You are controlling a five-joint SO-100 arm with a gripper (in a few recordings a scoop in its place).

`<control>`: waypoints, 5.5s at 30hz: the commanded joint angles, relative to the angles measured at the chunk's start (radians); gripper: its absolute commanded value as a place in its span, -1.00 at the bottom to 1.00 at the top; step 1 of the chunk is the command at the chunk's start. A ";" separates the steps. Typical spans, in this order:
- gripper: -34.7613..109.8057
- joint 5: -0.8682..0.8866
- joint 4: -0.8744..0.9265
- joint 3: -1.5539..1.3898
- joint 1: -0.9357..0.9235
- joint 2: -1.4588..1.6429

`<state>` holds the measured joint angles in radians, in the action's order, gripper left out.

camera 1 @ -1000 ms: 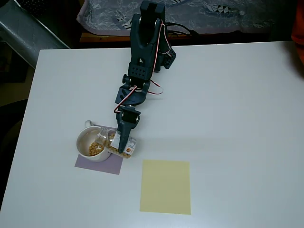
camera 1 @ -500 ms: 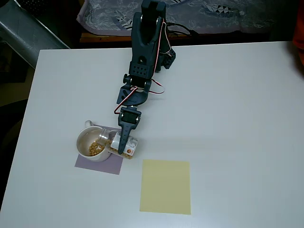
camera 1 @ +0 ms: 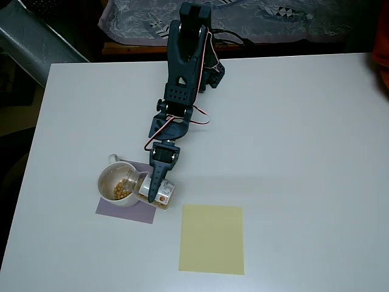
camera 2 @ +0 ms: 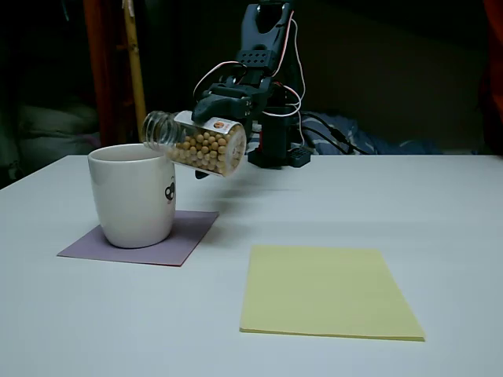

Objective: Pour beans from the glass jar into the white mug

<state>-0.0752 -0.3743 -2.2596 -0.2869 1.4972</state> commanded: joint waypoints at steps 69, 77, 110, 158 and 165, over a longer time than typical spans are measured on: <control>-0.52 0.462 0.275 0.198 -0.058 -0.003; -0.52 0.399 0.275 0.202 -0.058 0.018; -0.42 -0.813 0.356 0.153 0.048 0.216; 0.25 -1.457 -0.416 0.502 0.293 -0.647; 0.19 -1.296 -0.442 0.196 0.261 -0.325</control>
<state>-1.4174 -0.7747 -1.9574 0.0015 0.9956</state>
